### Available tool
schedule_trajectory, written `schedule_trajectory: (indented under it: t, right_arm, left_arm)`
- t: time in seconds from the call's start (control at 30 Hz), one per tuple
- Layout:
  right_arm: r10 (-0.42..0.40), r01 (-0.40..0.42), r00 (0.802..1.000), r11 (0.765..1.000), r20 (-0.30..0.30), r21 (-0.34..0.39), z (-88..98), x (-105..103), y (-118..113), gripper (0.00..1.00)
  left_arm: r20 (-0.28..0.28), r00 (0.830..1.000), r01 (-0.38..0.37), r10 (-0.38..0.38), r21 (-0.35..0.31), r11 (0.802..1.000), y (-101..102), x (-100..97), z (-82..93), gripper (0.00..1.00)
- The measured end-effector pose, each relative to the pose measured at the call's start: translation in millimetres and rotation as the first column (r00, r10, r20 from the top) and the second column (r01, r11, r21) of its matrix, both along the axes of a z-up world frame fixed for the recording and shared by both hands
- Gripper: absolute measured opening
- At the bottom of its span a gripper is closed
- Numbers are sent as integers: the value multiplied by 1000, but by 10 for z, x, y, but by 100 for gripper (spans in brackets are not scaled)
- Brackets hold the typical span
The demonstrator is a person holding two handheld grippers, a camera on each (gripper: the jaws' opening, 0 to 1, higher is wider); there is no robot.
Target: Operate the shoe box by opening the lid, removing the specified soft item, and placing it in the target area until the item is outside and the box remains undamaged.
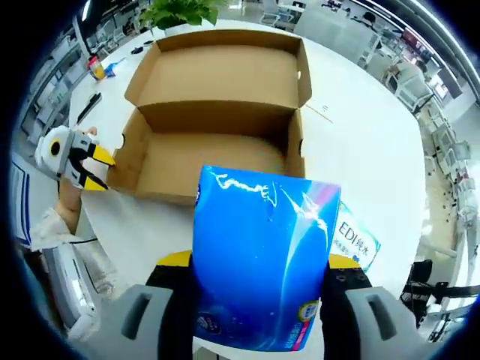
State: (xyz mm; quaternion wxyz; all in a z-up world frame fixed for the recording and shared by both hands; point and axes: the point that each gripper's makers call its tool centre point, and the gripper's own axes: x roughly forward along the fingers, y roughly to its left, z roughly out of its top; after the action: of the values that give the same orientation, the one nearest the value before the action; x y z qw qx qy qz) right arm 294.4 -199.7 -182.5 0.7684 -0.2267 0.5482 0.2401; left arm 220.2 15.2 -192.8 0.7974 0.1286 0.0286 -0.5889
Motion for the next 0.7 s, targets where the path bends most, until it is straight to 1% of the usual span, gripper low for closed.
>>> schedule_trajectory:
  t: [0.17,0.3,0.33,0.4,0.53,0.7]
  right_arm:
    - [-17,17,999,1000,-37,-10,-192,-71,-187,66]
    - [-22,22,998,1000,-52,-13,-329,-105,-265,66]
    - [-28,27,997,1000,-67,-15,-368,-128,-288,66]
    - [-25,23,997,1000,-68,-20,-443,-140,-321,66]
    - [-24,21,996,999,-91,-27,-588,-177,-390,66]
    - [-20,19,995,1000,-94,-8,-601,-208,-380,66]
  left_arm:
    - [3,1000,0,0,1,1000,-3,1,0,21]
    - [3,1000,0,0,2,1000,-10,-2,-3,21]
    - [3,1000,0,0,2,1000,-11,-4,-4,21]
    - [3,1000,0,0,2,1000,-14,-6,-6,21]
    - [5,1000,0,0,3,1000,-19,-10,-9,21]
    - [6,1000,1,-1,4,1000,-25,-16,-11,21]
